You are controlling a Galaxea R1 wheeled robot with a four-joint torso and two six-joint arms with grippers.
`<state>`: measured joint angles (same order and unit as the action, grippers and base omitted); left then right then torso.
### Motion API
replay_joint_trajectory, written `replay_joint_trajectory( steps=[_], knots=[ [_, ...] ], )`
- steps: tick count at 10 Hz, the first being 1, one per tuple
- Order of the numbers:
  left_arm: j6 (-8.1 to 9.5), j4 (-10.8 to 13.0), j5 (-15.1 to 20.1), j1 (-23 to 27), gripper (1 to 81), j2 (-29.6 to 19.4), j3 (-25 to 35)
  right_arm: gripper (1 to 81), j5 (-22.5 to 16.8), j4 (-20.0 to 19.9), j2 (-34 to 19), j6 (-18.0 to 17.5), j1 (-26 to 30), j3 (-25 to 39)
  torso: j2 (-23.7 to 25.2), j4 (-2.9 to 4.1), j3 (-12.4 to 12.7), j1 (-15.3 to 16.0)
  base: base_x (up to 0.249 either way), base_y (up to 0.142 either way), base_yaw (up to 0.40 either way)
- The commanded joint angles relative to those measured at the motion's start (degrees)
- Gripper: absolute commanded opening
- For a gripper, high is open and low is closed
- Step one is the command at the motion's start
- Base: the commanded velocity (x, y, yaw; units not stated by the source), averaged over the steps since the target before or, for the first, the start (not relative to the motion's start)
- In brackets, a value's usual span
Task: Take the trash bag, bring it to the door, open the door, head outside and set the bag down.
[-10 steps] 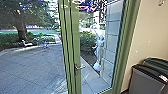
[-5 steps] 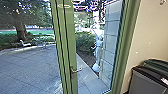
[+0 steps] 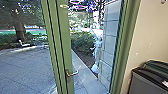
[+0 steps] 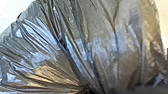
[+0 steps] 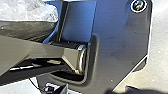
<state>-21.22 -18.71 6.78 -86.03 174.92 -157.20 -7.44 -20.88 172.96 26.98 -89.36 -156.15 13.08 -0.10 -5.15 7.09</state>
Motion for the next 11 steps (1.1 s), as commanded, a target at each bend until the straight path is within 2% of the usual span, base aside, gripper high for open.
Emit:
replay_joint_trajectory(
  steps=[1, 11],
  knots=[
    [-0.66, 0.3, 4.2, 3.0, 1.0, 0.2, 0.3, 81.1, -4.2, 0.1, 0.0, 0.2, 2.8, 0.0, 0.0, 0.00, 0.0, 0.0, 0.124, 0.000, 0.000],
    [-0.66, 0.3, 4.2, 2.9, 1.0, 0.2, 0.3, 81.1, -4.1, 0.1, 0.0, 0.2, 2.6, 0.0, 0.0, 0.00, 0.0, 0.0, 0.103, 0.000, 0.000]
  ],
)
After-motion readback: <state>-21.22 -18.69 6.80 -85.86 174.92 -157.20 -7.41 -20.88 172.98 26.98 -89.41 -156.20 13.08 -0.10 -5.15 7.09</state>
